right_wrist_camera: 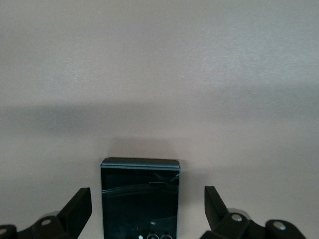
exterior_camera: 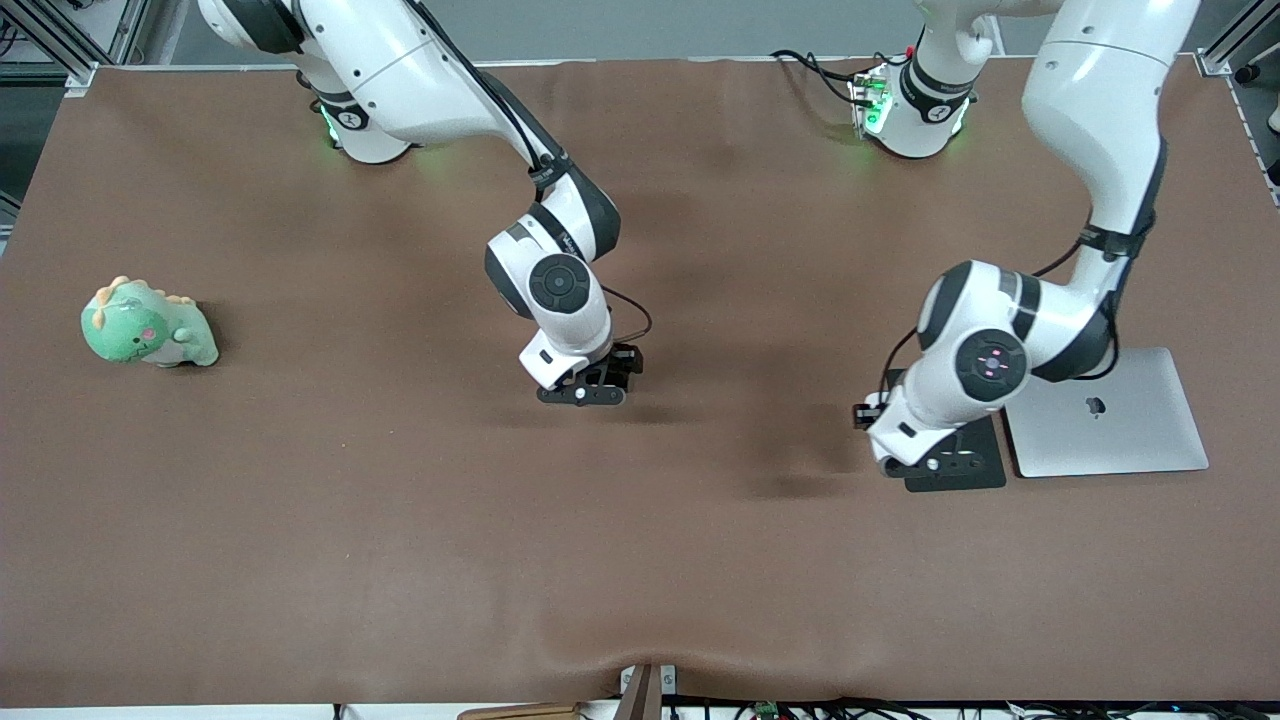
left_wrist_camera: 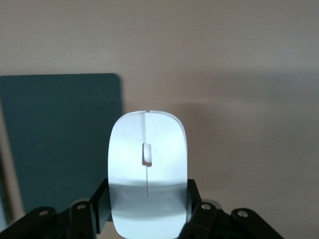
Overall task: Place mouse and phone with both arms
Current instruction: 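Carry the mouse onto the mouse pad with the left gripper, then carry the phone toward the plush toy while the left gripper releases the mouse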
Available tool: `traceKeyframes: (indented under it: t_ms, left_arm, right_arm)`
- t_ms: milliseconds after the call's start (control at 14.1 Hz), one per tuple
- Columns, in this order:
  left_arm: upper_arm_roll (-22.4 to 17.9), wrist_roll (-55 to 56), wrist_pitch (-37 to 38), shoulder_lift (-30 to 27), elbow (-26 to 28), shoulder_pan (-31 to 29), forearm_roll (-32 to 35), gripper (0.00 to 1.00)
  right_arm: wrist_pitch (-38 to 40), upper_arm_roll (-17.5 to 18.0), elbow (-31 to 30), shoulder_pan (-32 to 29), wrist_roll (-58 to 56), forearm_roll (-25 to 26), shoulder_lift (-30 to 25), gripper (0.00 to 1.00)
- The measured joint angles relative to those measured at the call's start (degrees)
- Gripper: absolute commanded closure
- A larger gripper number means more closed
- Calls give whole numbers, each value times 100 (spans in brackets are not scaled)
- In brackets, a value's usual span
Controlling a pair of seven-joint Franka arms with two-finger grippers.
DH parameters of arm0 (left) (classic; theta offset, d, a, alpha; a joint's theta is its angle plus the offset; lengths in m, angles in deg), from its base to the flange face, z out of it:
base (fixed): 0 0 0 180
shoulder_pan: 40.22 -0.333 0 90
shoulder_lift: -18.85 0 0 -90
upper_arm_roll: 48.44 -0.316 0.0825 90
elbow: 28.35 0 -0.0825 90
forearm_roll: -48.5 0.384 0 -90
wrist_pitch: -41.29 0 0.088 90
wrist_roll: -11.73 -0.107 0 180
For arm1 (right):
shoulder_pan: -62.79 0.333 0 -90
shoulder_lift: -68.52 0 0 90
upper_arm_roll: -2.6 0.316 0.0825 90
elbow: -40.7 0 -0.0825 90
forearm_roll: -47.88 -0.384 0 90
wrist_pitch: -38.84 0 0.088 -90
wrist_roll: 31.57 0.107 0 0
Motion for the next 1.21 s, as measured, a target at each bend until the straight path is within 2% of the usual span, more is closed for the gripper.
traceKeyframes:
  t_ms: [284, 710, 781, 852, 923, 1207]
  left_arm:
    - [9, -515, -126, -6, 219, -523, 1, 56]
    - [9, -843, -623, 72, 594, -927, 1, 53]
    - [8, -882, -734, 106, 645, -969, 1, 53]
    - [8, -904, -841, 137, 699, -997, 1, 53]
    - [9, -913, -937, 170, 745, -1005, 1, 53]
    - [14, -1006, -1068, 236, 859, -1010, 1, 53]
  right_arm:
    - [-143, -24, 53, 8, 117, 0, 161, 0]
    - [-335, -22, 55, 62, 316, 0, 339, 0]
    - [-337, -22, 55, 62, 341, 0, 341, 35]
    - [-337, -22, 55, 62, 354, -1, 341, 76]
    - [-340, -24, 55, 62, 376, -7, 341, 96]
    - [-343, -57, 83, 53, 625, -11, 345, 99]
